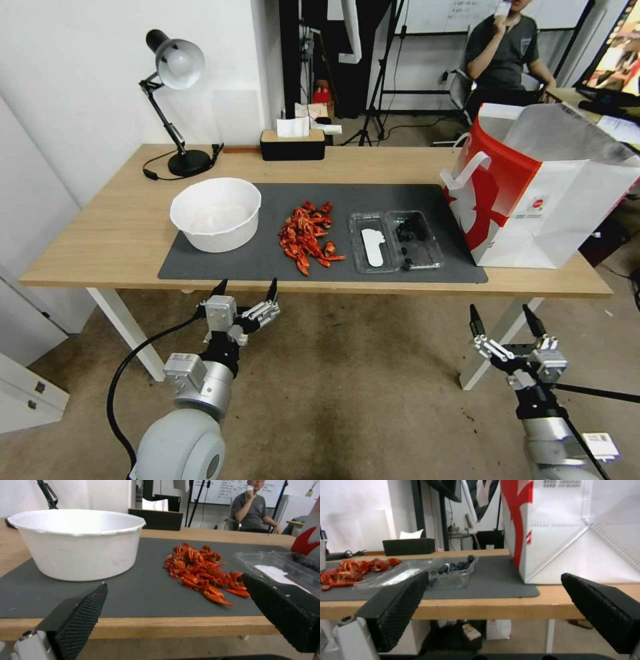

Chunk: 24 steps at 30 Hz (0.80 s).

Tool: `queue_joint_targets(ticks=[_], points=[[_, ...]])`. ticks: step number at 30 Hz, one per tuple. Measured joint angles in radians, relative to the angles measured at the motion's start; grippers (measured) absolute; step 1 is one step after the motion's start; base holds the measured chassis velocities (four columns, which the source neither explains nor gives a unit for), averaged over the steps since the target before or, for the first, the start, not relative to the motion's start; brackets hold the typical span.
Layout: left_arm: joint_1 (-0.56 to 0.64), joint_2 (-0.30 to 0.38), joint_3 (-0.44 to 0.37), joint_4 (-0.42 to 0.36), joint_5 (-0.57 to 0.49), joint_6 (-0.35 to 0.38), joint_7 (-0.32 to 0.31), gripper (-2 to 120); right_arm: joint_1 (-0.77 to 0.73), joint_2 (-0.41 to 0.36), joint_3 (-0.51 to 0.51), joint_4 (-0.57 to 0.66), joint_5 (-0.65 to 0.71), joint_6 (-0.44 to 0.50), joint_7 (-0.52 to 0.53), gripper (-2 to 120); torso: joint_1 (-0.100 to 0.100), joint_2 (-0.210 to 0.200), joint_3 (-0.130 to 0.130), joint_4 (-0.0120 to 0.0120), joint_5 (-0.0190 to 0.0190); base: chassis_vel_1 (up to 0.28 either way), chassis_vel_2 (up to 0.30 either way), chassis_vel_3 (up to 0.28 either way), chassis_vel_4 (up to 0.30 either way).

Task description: Close the disposable takeout box, then place it into the delivery bag.

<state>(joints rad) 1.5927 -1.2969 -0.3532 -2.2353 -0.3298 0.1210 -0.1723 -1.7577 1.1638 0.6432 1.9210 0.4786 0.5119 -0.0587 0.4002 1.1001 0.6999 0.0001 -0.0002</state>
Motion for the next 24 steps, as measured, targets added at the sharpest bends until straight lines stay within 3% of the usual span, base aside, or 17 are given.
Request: queue_joint_targets(ticks=[7,8,9,11,12,13,14,16,18,20,22,23,24], points=[[-0.001,0.014,0.009,-0.024,-0.074,0.03,0.002,100,0.023,-0.009,-0.032,-0.014,-0.008,-0.035,0.019,100,0.0,0.0,0.0,0.0002,0.0001,0.0,0.0,0.0,0.0],[-0.009,0.023,0.017,-0.029,-0.151,0.045,-0.002,100,0.022,-0.007,-0.035,-0.012,-0.016,-0.047,0.029,100,0.0,0.0,0.0,0.0002,0.0002,0.0,0.0,0.0,0.0],[-0.009,0.023,0.017,-0.029,-0.151,0.045,-0.002,100,0.022,-0.007,-0.035,-0.012,-0.016,-0.047,0.029,100,0.0,0.0,0.0,0.0002,0.0002,0.0,0.0,0.0,0.0],[-0.051,0.053,0.052,-0.042,-0.387,0.066,-0.016,100,0.012,-0.002,-0.037,0.012,-0.023,-0.069,0.041,100,0.0,0.0,0.0,-0.0001,0.0,0.0,0.0,0.0,0.0],[-0.051,0.053,0.052,-0.042,-0.387,0.066,-0.016,100,0.012,-0.002,-0.037,0.012,-0.023,-0.069,0.041,100,0.0,0.0,0.0,-0.0001,0.0,0.0,0.0,0.0,0.0],[-0.087,0.075,0.078,-0.045,-0.492,0.057,-0.021,100,0.008,-0.001,-0.035,0.02,-0.025,-0.076,0.045,100,0.0,0.0,0.0,-0.0001,0.0002,0.0,0.0,0.0,0.0],[-0.087,0.075,0.078,-0.045,-0.492,0.057,-0.021,100,0.008,-0.001,-0.035,0.02,-0.025,-0.076,0.045,100,0.0,0.0,0.0,-0.0001,0.0002,0.0,0.0,0.0,0.0],[-0.172,0.126,0.145,-0.047,-0.67,-0.018,-0.035,100,0.004,-0.001,-0.032,0.025,-0.03,-0.084,0.049,100,0.0,0.0,0.0,-0.0006,-0.0001,0.0,0.0,0.0,0.0],[-0.198,0.144,0.169,-0.05,-0.726,-0.046,-0.044,100,0.012,-0.005,-0.042,0.025,-0.031,-0.091,0.054,100,0.0,0.0,0.0,-0.0014,-0.0001,0.0,0.0,0.0,0.0],[-0.207,0.156,0.188,-0.06,-0.772,-0.067,-0.056,100,0.027,-0.012,-0.058,0.022,-0.033,-0.101,0.058,100,0.0,0.0,0.0,-0.0009,-0.0001,0.0,0.0,0.0,0.0],[-0.237,0.166,0.248,-0.079,-0.867,-0.127,-0.107,100,0.061,-0.024,-0.096,0.014,-0.041,-0.125,0.069,100,0.0,0.0,0.0,0.0013,0.0008,0.0,0.0,0.0,0.0],[-0.237,0.166,0.248,-0.079,-0.867,-0.127,-0.107,100,0.061,-0.024,-0.096,0.014,-0.041,-0.125,0.069,100,0.0,0.0,0.0,0.0013,0.0008,0.0,0.0,0.0,0.0],[-0.272,0.162,0.298,-0.07,-0.887,-0.158,-0.126,100,0.057,-0.02,-0.096,0.016,-0.042,-0.129,0.072,100,0.0,0.0,0.0,0.0008,0.0,0.0,0.0,0.0,0.0]])
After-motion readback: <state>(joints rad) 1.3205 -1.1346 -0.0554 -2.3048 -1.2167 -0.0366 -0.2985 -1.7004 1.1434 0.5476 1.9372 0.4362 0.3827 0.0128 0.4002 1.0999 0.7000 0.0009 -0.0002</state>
